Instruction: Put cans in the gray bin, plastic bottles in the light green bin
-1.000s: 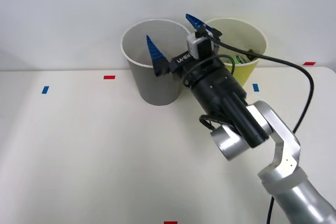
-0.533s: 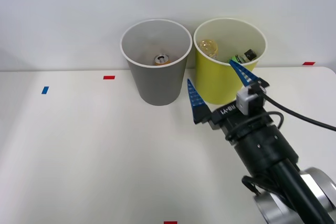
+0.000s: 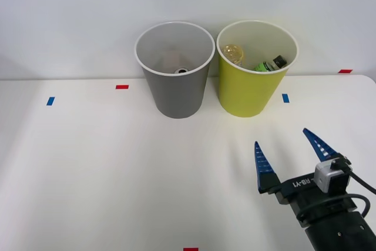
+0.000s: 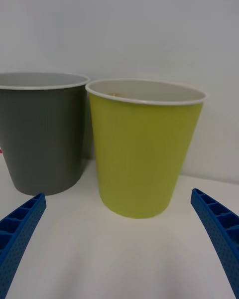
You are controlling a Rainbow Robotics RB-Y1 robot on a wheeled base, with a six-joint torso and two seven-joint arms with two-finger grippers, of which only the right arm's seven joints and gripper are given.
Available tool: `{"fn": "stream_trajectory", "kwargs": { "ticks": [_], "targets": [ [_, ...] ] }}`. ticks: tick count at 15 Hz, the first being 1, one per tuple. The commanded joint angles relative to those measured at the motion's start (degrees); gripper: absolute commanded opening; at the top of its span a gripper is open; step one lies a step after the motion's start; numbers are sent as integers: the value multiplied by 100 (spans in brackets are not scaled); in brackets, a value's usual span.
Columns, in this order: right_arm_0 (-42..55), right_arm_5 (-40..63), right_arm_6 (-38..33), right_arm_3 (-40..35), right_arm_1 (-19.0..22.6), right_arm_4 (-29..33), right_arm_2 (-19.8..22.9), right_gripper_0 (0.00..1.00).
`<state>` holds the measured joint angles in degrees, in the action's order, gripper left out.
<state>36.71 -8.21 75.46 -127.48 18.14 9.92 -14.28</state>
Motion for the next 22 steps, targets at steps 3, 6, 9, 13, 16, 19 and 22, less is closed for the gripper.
{"fn": "stream_trajectory", "kwargs": {
  "ticks": [3, 6, 9, 13, 16, 19, 22],
  "targets": [
    [662, -40, -23, 4, -311, -34, 92, 100],
    [802, -40, -31, 4, -408, -34, 110, 100],
    [855, -40, -31, 13, -469, -43, 127, 100],
    [855, -190, -93, 329, -830, 36, 57, 100],
    [750, -1095, -190, 1041, -1111, 185, 48, 100],
    [723, -1974, 118, 1648, -1032, 300, -31, 100],
    [785, -2000, 935, 1683, -733, 159, -268, 100]
  ]
}}
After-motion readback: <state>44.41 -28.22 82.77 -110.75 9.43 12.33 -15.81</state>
